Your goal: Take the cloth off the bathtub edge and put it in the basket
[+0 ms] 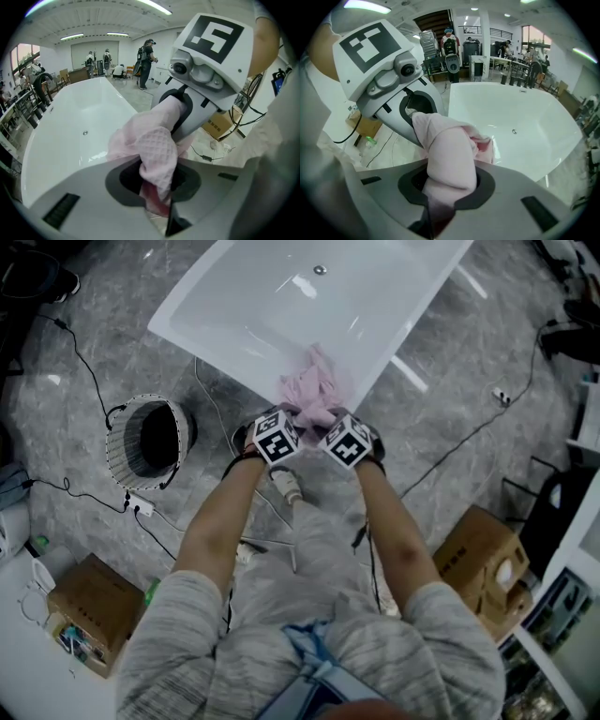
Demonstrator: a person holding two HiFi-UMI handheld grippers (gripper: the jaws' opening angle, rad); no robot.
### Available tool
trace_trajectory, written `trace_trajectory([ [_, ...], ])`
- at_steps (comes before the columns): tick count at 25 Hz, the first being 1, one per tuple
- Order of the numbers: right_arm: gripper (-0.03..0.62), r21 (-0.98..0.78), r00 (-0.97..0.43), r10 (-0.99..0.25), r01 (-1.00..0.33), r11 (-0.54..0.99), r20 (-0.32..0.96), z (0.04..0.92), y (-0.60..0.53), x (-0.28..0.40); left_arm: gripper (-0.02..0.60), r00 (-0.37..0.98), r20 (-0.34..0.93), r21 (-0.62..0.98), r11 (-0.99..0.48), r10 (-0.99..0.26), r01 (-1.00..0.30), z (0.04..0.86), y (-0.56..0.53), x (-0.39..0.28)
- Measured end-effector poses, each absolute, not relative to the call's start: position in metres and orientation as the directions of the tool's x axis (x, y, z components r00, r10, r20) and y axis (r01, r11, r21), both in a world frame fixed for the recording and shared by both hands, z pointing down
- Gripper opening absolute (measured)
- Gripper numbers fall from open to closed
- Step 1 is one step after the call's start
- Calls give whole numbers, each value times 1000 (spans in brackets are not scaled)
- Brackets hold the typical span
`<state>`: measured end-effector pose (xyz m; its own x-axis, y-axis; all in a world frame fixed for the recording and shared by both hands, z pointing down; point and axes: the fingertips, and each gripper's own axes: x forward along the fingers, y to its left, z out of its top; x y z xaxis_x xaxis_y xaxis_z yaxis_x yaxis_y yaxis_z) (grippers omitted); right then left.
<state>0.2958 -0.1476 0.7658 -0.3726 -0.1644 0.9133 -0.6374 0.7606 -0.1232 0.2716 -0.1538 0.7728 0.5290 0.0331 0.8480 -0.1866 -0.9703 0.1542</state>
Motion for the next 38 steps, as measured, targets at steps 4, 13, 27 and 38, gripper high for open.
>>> trace_trajectory([
  [4,86,-92,-385,-214,-639,764,898,731,-159,287,75,554,833,137,-964,-12,-227,739,-165,263],
  [13,84,5,-418,-325,-607,795,848,638,-192,254,74,576,800,51,-936,-171,-349,647,-198,230],
  [27,84,146,-537,-362,-402,904,762,507,-220,146,72,487,778,-93,-840,-396,-534,516,-220,120],
  [38,84,226,-660,-278,-165,960,698,442,-206,9,72,340,758,-180,-679,-557,-712,449,-201,-15],
])
